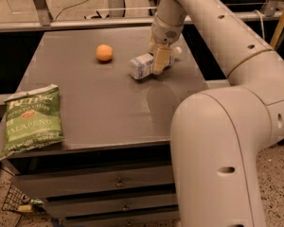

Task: Move blue plastic bottle near green jalapeno chip bag

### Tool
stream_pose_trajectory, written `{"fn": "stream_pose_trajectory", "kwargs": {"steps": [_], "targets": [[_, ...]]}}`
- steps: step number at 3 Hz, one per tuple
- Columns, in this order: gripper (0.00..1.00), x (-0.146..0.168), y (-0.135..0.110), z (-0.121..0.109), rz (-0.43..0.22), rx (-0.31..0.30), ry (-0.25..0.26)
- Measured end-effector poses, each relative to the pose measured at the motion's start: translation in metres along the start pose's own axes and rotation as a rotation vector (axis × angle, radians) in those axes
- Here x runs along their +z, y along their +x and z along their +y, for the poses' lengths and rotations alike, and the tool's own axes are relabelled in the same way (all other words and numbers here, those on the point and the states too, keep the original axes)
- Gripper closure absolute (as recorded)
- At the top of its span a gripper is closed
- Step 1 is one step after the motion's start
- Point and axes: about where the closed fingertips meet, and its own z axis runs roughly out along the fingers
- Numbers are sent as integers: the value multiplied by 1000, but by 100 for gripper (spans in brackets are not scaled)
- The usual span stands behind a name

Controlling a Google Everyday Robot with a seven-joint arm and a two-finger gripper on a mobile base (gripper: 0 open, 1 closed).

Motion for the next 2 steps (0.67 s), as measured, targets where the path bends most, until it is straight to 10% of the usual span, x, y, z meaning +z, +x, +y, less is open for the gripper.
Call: {"fn": "stream_pose_trajectory", "kwargs": {"steps": [2], "targets": [[95, -47, -33, 1, -17, -82, 82]]}}
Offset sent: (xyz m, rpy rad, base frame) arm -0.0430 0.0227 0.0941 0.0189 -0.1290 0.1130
